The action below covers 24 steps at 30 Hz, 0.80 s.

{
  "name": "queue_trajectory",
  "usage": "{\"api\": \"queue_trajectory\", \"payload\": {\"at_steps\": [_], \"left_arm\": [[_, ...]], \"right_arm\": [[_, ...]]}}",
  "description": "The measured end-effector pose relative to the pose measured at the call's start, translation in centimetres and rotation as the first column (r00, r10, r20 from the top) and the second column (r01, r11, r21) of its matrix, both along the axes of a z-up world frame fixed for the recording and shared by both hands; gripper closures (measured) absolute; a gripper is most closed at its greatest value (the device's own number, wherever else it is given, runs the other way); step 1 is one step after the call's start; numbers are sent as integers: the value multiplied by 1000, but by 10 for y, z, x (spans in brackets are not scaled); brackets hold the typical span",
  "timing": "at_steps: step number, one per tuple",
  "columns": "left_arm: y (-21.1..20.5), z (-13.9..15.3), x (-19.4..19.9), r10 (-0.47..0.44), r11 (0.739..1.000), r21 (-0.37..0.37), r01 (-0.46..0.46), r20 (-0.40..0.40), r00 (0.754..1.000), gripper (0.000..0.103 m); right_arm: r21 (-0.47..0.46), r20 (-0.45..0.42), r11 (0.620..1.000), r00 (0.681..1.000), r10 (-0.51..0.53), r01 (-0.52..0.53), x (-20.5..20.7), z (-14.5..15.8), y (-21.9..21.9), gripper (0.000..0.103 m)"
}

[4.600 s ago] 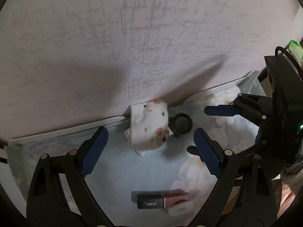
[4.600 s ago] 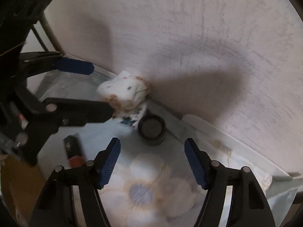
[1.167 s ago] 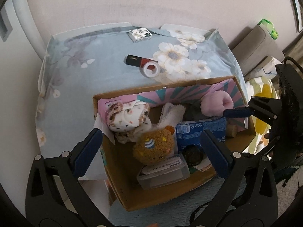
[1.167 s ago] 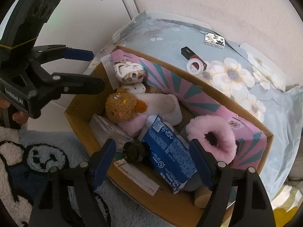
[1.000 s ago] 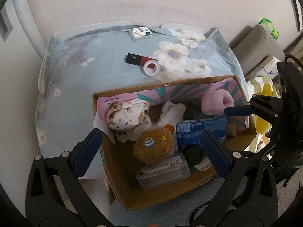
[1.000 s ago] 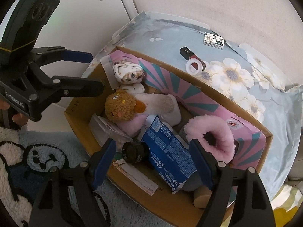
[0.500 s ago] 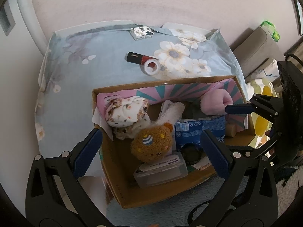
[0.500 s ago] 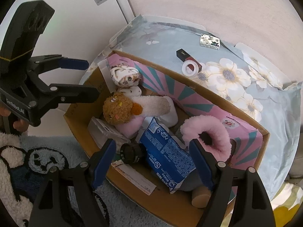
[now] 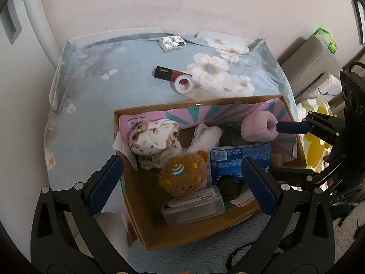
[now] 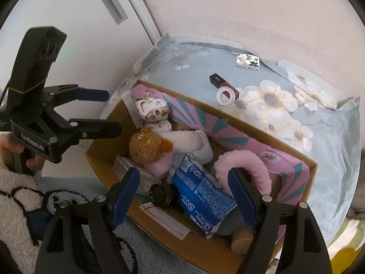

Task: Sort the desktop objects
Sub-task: 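Move both grippers back to the table toward the lipstick, tape and white packet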

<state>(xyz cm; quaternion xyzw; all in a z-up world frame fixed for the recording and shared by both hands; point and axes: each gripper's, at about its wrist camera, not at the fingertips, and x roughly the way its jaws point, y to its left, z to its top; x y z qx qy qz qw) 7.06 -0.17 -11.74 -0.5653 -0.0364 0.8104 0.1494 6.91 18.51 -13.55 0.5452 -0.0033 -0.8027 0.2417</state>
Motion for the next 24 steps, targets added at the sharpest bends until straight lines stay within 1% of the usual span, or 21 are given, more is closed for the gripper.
{"api": "queue_trajectory", "payload": {"at_steps": [3, 13, 15, 19, 24], "left_arm": [[1, 2, -1, 4, 1000, 2, -4, -3, 1000, 1], [3, 8, -7, 2, 1000, -9, -2, -14, 1000, 1], [2, 13, -10, -3, 1000, -16, 3, -28, 1000, 1], [-3, 28, -22, -23, 1000, -22, 21, -69, 997, 1], [-7, 52, -54, -55, 998, -42, 49, -152, 987, 1]], "right_arm": [[-3, -17, 1000, 1000, -18, 18, -1, 4, 4, 27], [-38, -14, 998, 999, -51, 50, -10, 7, 16, 27], [-43, -25, 998, 998, -49, 47, -13, 12, 19, 27], [-18, -71, 999, 996, -47, 46, -27, 31, 30, 27], [6, -132, 998, 989, -69, 70, -58, 58, 54, 27]]}}
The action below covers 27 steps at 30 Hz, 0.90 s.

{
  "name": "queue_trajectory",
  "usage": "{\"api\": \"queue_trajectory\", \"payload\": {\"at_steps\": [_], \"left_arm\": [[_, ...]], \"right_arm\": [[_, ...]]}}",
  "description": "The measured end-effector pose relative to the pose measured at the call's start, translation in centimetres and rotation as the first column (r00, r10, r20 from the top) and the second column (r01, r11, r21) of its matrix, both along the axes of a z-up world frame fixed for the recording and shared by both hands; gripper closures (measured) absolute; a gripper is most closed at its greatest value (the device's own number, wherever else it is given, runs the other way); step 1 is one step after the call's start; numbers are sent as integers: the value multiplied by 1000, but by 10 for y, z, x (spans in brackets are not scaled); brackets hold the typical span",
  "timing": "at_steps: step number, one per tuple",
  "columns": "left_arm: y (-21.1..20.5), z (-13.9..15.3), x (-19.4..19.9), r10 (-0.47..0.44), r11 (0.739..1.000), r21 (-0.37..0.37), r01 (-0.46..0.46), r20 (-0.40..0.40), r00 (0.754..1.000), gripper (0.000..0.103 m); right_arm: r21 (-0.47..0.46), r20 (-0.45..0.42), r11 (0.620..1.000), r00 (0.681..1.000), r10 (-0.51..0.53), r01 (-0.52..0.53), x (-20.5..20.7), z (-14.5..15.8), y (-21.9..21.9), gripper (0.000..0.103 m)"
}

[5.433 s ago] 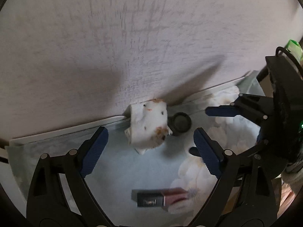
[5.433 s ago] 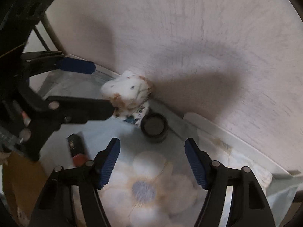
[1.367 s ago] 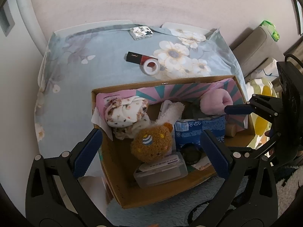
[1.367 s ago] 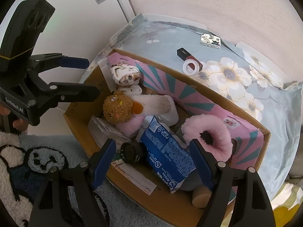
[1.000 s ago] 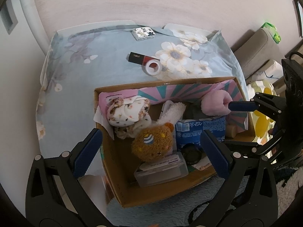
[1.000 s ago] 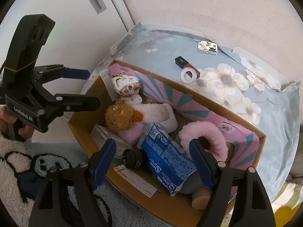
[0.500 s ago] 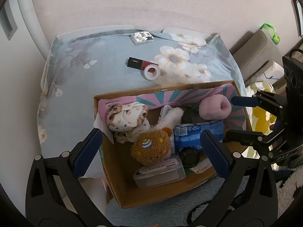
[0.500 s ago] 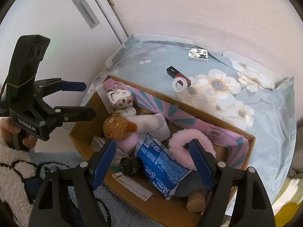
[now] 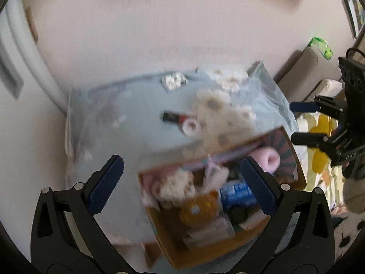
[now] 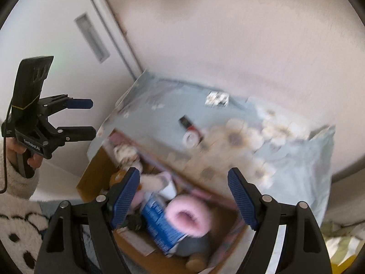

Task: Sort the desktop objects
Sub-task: 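Move both grippers back to the table toward the lipstick, tape and white packet, then grasp lipstick and tape roll with left gripper while right grasps the white packet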

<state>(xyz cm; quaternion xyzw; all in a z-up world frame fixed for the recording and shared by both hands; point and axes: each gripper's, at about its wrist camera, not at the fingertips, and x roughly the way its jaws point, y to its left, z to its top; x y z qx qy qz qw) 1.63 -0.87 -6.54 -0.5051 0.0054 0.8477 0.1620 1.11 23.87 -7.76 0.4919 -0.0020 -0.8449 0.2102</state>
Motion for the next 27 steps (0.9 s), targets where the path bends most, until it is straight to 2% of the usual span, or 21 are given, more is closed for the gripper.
{"api": "queue_trajectory", "payload": {"at_steps": [2, 5, 7, 10, 14, 18, 23, 24, 27], "left_arm": [[1, 5, -17, -30, 1000, 1, 30, -31, 999, 1], [10, 3, -50, -94, 996, 7, 94, -24, 995, 1], [19, -6, -70, -141, 990, -1, 141, -8, 990, 1], [32, -31, -100, -230, 973, -10, 231, 32, 973, 2], [51, -80, -126, -383, 922, -36, 387, 85, 920, 5], [62, -119, -140, -507, 859, -42, 511, 81, 858, 10], [72, -148, -141, -624, 777, -82, 624, 33, 781, 14], [73, -153, -140, -644, 760, -87, 644, 30, 764, 14], [76, -161, -138, -675, 733, -94, 673, 22, 738, 15]], "right_arm": [[30, -16, 1000, 1000, -7, 8, -15, 4, 6, 27], [86, 1, 996, 1000, -5, 5, -45, -2, 10, 27], [87, 13, 996, 1000, 0, -1, -64, -10, 12, 27], [62, 77, 998, 997, -5, 0, -99, -34, 15, 27], [39, 115, 999, 993, 9, -14, -143, -80, 14, 27], [1, 139, 999, 990, -33, 33, -180, -115, 9, 27], [-49, 161, 990, 980, -120, 129, -216, -142, -10, 27], [-45, 160, 989, 978, -131, 140, -219, -145, -16, 27], [13, 164, 986, 972, -169, 169, -229, -154, -32, 27]]}}
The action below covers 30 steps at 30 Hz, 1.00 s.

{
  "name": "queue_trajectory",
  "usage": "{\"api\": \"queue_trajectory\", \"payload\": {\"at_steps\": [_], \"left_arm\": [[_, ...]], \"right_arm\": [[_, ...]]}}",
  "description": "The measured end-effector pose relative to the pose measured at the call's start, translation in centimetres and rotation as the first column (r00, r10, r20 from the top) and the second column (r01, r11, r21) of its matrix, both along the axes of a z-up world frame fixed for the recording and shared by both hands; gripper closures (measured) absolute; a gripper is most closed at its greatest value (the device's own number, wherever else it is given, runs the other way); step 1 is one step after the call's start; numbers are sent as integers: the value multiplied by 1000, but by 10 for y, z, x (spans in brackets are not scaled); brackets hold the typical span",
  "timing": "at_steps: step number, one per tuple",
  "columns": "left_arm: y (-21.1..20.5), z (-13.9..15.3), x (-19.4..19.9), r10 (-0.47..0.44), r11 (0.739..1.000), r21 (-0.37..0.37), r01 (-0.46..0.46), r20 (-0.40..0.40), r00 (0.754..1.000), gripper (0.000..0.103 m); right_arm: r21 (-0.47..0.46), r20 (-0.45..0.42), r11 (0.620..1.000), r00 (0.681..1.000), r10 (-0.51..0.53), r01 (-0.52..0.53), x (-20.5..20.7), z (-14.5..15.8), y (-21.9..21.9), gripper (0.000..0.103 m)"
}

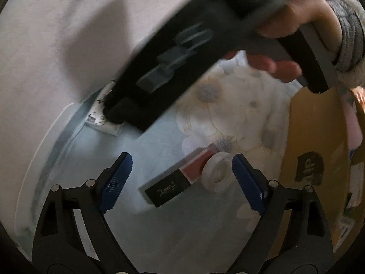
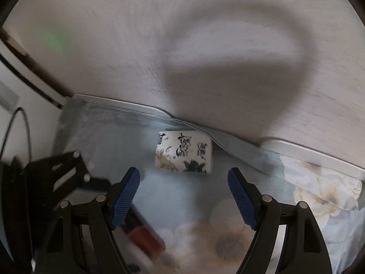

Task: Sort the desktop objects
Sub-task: 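Grasp lipstick and tape roll with left gripper while right grasps the white packet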

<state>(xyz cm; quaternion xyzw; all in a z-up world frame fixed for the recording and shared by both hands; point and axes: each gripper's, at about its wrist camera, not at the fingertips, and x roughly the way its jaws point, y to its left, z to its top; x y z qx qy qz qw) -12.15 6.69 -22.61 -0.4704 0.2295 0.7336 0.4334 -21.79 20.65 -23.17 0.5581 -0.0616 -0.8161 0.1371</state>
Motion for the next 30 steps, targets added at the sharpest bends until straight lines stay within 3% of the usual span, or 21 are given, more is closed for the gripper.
{"api": "queue_trajectory", "payload": {"at_steps": [6, 7, 8, 9, 10, 12, 14, 25, 30], "left_arm": [[1, -12, -6, -38, 999, 38, 37, 25, 999, 21], [1, -14, -6, -46, 998, 39, 45, 35, 998, 29], [2, -18, -4, -58, 998, 20, 57, 16, 998, 35], [2, -18, 0, -75, 997, 4, 75, -22, 997, 37], [3, -18, 4, -92, 996, -9, 91, -47, 995, 38], [2, -16, 4, -96, 995, -5, 95, -45, 994, 50], [0, -13, 1, -89, 996, 4, 89, -32, 995, 73], [-13, -2, 5, -90, 996, 0, 90, 5, 996, 80], [-24, 20, 7, -61, 998, 24, 61, 6, 998, 84]], "right_arm": [[21, 32, 998, 998, -60, 59, -12, -18, -15, 27], [30, 28, 998, 998, -56, 55, -12, -19, -17, 29], [53, 19, 997, 999, -51, 50, -12, -21, -19, 41], [95, -2, 995, 999, -42, 42, -11, -20, -23, 45], [113, -10, 993, 1000, -29, 30, -10, -20, -25, 45], [118, -16, 993, 1000, -24, 26, -7, -19, -26, 46], [115, -14, 993, 1000, -23, 25, -5, -18, -24, 47], [81, -17, 996, 999, -30, 31, 16, 8, -12, 47], [23, 16, 999, 999, -42, 41, 14, 21, -5, 47]]}}
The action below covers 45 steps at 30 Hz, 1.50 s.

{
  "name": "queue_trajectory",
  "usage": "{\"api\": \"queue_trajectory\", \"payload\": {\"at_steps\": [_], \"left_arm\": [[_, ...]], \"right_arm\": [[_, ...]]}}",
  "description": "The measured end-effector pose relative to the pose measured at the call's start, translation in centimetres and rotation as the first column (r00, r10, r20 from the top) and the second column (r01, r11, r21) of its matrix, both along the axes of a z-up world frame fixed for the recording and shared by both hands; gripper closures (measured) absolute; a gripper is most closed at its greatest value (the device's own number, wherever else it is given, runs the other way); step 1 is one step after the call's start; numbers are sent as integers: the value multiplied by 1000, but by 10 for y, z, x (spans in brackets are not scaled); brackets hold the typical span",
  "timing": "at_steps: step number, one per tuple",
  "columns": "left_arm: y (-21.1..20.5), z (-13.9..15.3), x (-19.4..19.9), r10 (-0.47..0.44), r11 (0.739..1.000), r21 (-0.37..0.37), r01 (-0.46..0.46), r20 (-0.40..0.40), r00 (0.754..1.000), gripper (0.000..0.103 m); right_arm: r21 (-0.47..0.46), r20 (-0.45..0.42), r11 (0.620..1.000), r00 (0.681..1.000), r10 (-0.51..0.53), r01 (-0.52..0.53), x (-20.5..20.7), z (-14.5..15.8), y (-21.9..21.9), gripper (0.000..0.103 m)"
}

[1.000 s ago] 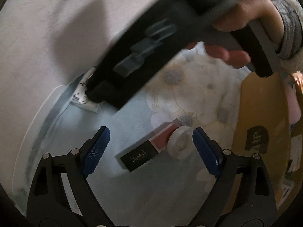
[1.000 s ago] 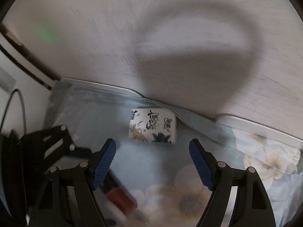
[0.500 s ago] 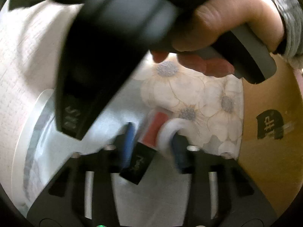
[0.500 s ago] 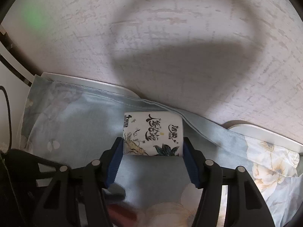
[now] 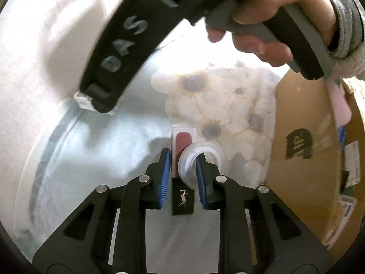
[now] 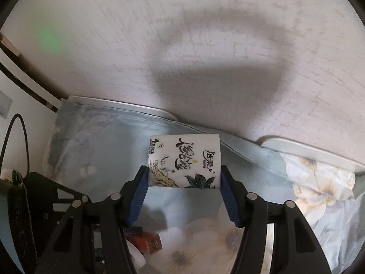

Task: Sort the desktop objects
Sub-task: 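Grasp lipstick and tape roll with left gripper while right grasps the white packet, then carry lipstick, tape and white packet into the box and release them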

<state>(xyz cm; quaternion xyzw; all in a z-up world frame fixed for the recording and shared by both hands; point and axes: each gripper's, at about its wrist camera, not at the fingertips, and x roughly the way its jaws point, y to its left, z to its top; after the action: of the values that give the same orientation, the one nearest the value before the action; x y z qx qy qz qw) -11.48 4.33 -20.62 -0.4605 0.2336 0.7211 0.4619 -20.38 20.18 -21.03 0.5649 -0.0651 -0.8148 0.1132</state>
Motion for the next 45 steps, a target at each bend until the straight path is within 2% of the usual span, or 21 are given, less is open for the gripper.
{"api": "queue_trajectory", "payload": {"at_steps": [9, 15, 16, 19, 25, 29, 35, 39, 45], "left_arm": [[-16, 22, 4, 51, 999, 9, -51, 0, 999, 86], [-26, 50, 11, 93, 995, 33, -92, -22, 995, 86], [-29, 51, 25, 97, 995, 33, -96, -28, 995, 86], [-20, 65, 27, 118, 993, 35, -117, -41, 992, 86], [-14, 98, 61, 164, 986, 37, -162, -66, 984, 86], [-1, 134, 70, 152, 988, 35, -149, -95, 984, 86], [15, 167, 96, 198, 979, 60, -193, -110, 974, 86], [14, 173, 122, 247, 969, 57, -242, -97, 964, 86], [13, 163, 168, 312, 950, 38, -311, -26, 950, 86]], "right_arm": [[-14, 12, 1000, 1000, -12, 12, 20, 18, 5, 47], [0, 5, 1000, 1000, -4, 4, 38, 33, 6, 47], [0, 4, 1000, 1000, -6, 6, 42, 36, 9, 47], [3, -2, 1000, 1000, -12, 12, 52, 47, 13, 47], [1, -47, 1000, 999, 14, -14, 81, 88, 11, 47], [-2, -98, 999, 994, 51, -52, 110, 122, 5, 47], [3, -163, 995, 981, 103, -104, 159, 159, 1, 47], [31, -173, 987, 972, 161, -158, 188, 163, -2, 47], [65, -142, 967, 957, 254, -247, 229, 139, -17, 47]]}}
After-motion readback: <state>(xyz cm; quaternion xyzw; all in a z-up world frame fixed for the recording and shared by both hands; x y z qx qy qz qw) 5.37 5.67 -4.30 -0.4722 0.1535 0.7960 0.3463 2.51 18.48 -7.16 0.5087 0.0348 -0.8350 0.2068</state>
